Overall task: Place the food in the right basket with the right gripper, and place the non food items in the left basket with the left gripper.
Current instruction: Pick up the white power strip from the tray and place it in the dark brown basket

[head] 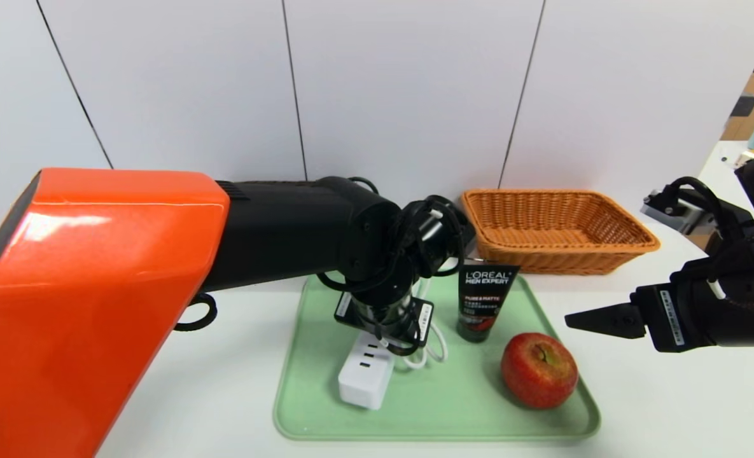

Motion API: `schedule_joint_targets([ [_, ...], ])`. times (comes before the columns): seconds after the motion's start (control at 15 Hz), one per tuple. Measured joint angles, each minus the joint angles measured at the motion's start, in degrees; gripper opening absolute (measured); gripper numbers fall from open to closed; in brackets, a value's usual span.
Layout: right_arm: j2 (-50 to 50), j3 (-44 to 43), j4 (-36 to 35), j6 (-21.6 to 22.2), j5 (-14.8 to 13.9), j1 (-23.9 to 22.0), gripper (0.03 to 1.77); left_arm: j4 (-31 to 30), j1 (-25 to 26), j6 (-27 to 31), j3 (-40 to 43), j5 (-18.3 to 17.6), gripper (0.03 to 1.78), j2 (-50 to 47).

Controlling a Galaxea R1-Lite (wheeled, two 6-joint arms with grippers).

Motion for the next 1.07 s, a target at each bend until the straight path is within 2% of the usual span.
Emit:
schedule_joint_targets([
  [0.73,-0.06,-0.15,-0.06,-0.10,0.40,0.00,1.70,1.66,0.21,0.33,-0.05,1.66,0.87,-4.25],
  [0.8,-0.16,-0.17,-0.06,-0.07,0.44,0.00,1.70,1.71,0.16,0.33,-0.13,1.66,0.57,-4.52],
  [0.87,-0.26,-0.15,-0.01,-0.10,0.46,0.00,1.70,1.66,0.16,0.41,-0.17,1.68,0.11,-4.80],
  [0.93,-0.30,-0.12,-0.01,-0.11,0.46,0.00,1.70,1.66,0.16,0.74,-0.17,1.71,0.04,-5.02],
  [1.07,-0.33,-0.11,-0.06,-0.11,0.55,0.02,1.70,1.66,0.16,1.04,-0.15,1.66,0.04,-5.30],
])
